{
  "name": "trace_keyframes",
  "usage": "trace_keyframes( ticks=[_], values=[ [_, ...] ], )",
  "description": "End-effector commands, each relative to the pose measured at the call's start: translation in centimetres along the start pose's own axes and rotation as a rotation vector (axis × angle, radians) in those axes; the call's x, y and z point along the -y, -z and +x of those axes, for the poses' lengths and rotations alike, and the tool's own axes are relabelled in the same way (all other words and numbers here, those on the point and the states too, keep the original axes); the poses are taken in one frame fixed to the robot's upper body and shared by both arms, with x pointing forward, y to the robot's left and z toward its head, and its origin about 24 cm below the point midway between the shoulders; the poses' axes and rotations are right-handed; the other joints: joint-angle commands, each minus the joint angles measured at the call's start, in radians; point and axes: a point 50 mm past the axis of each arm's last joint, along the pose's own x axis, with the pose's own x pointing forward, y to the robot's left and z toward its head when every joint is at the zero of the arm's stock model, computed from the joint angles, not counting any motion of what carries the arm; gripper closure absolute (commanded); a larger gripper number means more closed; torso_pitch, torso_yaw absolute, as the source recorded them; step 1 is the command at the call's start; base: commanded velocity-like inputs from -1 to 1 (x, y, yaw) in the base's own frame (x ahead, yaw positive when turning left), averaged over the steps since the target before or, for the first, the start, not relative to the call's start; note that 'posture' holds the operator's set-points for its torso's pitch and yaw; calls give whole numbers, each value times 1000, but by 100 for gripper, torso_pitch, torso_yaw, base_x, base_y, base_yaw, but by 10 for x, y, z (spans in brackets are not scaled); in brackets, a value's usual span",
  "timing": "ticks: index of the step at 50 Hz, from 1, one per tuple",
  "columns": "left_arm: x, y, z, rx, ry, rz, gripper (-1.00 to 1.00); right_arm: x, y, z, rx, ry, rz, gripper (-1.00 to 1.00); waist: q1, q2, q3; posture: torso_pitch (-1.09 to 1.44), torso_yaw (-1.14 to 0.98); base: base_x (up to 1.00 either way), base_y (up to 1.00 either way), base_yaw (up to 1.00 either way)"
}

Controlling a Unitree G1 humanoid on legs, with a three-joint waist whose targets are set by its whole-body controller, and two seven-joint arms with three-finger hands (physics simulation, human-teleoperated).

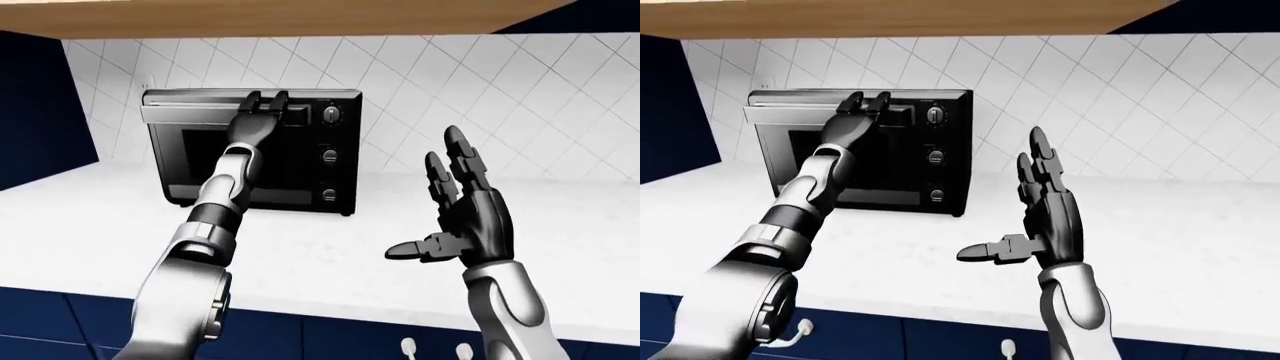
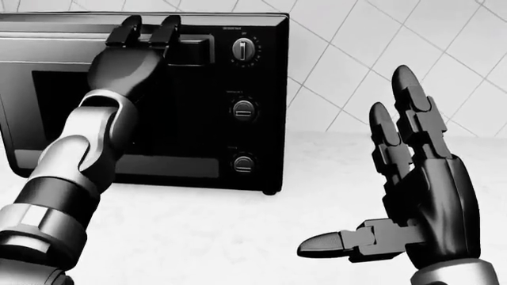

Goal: Open the toaster oven door.

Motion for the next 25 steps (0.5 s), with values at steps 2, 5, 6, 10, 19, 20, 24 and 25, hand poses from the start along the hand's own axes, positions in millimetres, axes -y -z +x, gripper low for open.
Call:
trace_keyframes(
  ticks=[2, 5, 6, 10, 19, 20, 24, 25],
  values=[
    [-9, -1, 3, 0, -8, -7, -87, -1, -9, 3, 69, -12, -5, -100, 0, -2, 8, -62, 0, 0, 0, 0],
    [-4, 1, 2, -4, 9, -5, -69, -2, -10, 3, 69, -12, -5, -100, -2, -1, 7, -62, 0, 0, 0, 0],
    [-4, 1, 2, -5, 9, -4, -57, -2, -9, 3, 68, -12, -5, -100, -2, -1, 6, -62, 0, 0, 0, 0],
    [-3, 3, 1, -9, 12, -2, -21, -2, -10, 2, 68, -12, -4, -100, -3, 0, 4, -62, 0, 0, 0, 0],
    [0, 4, 0, -14, 18, -1, 18, -2, -9, 2, 68, -11, -2, -100, -4, 3, -3, -62, 0, 0, 0, 0],
    [0, 5, 0, -16, 18, -1, 22, -2, -9, 2, 68, -11, -3, -100, -4, 3, -3, -62, 0, 0, 0, 0],
    [3, 8, -2, -26, 22, -2, 26, -2, -10, 1, 67, -10, -1, -100, -4, 3, -4, -62, 0, 0, 0, 0],
    [4, 8, -2, -29, 23, -4, 28, -2, -8, 2, 67, -11, -1, -100, -3, 3, -3, -62, 0, 0, 0, 0]
  ],
)
